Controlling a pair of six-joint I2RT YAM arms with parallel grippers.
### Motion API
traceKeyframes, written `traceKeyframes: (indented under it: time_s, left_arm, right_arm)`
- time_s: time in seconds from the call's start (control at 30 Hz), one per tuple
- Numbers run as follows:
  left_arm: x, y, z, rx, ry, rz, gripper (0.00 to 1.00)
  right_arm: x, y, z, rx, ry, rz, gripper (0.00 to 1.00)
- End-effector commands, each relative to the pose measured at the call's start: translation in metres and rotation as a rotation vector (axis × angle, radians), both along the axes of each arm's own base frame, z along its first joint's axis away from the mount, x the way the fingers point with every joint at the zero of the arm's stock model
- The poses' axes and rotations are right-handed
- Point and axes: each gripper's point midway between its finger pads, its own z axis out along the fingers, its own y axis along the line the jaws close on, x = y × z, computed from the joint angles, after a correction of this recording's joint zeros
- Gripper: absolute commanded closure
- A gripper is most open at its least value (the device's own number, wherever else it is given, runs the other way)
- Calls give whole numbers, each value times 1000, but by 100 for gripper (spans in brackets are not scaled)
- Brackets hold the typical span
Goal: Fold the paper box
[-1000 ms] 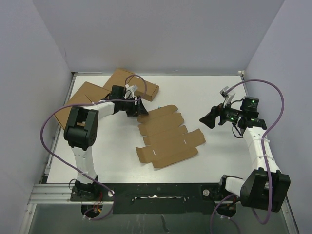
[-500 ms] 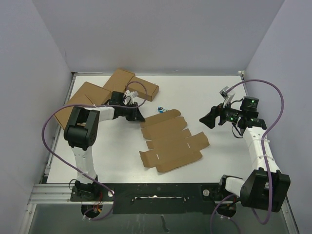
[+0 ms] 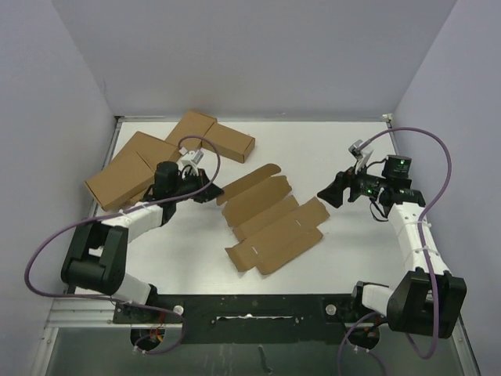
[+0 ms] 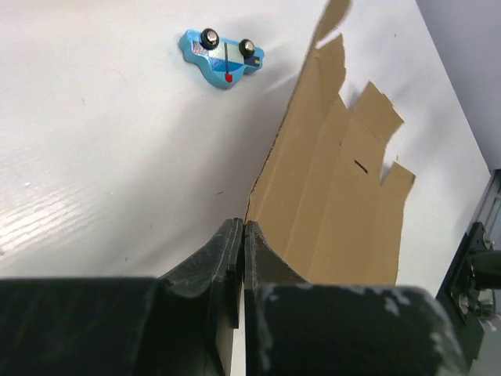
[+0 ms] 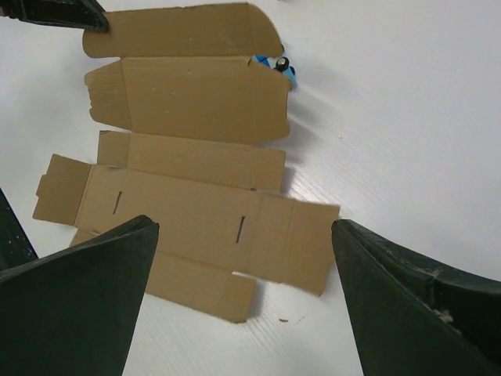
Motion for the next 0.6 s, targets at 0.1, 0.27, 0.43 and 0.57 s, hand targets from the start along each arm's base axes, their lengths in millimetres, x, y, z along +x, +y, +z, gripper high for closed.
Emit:
traceKeyframes:
  time_s: [0.1,0.27,0.43,0.57]
  left_arm:
    - [-9,20,44,-62,-230,159,100]
    - [-26,21,42,-68,-238,187,100]
    - [-34,18,41,-62,-231,184,100]
    - [-35,15,46,-77,-229,178,100]
  right_arm:
    - [-1,15,1,12,-44,99,2]
    - [0,16,-7,10,-30,112,2]
    - [5,11,-14,-14,-6,83,2]
    - [8,9,-17,-24,18,68,2]
